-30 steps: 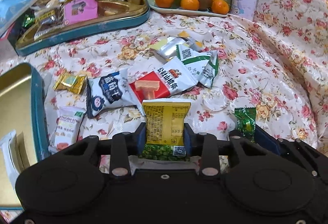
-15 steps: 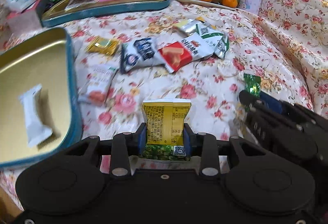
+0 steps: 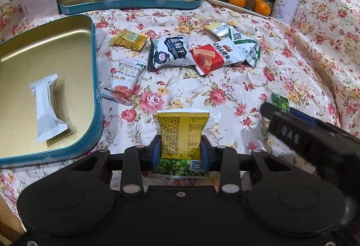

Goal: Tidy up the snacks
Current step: 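Lift both held snacks and carry them toward the teal tray, then open the left tool over the tray while the right tool releases the green foil candy, then move both open tools back toward the scattered snacks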

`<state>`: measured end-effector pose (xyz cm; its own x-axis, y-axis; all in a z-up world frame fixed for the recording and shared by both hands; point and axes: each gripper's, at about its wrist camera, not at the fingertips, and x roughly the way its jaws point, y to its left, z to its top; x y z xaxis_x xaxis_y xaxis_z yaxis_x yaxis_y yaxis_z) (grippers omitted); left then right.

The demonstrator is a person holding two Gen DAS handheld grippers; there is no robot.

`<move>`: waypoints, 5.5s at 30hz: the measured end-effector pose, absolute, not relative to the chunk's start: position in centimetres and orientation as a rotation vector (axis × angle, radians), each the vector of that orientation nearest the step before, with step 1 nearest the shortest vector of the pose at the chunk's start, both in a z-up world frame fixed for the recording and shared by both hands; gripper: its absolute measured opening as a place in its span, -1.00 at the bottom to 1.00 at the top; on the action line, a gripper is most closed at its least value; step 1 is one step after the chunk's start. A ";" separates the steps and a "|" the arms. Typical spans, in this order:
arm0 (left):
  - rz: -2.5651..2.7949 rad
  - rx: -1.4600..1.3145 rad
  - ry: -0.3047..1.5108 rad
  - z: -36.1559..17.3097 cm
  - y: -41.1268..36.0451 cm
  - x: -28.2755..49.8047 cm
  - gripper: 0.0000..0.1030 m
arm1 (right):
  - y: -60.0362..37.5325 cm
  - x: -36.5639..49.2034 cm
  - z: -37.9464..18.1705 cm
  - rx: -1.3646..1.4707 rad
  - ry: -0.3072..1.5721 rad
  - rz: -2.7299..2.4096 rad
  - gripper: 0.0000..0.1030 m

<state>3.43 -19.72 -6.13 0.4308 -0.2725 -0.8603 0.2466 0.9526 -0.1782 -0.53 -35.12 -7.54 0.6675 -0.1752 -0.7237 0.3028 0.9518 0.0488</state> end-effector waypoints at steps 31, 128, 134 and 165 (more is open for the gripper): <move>-0.278 0.075 0.996 -5.3 -20.2 0.0 -0.21 | -33.7 -5.5 -5.8 0.209 0.796 -0.221 -0.60; -0.183 0.106 0.891 0.1 -14.1 -1.9 -0.12 | -28.5 -4.4 -3.8 0.177 0.802 0.013 -0.54; -0.186 0.141 0.817 0.1 -17.9 -0.1 -0.12 | -33.0 -4.0 -4.5 0.205 0.752 -0.090 -0.54; -0.028 0.248 0.901 -6.4 -21.2 9.0 -0.09 | -36.3 6.0 -4.4 0.201 0.674 -0.012 -0.52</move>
<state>8.99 -21.16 -6.40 0.6228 0.0800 -0.7783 0.1278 0.9710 0.2021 5.95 -36.31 -4.43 0.7823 0.0543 -0.6206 0.0757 0.9805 0.1812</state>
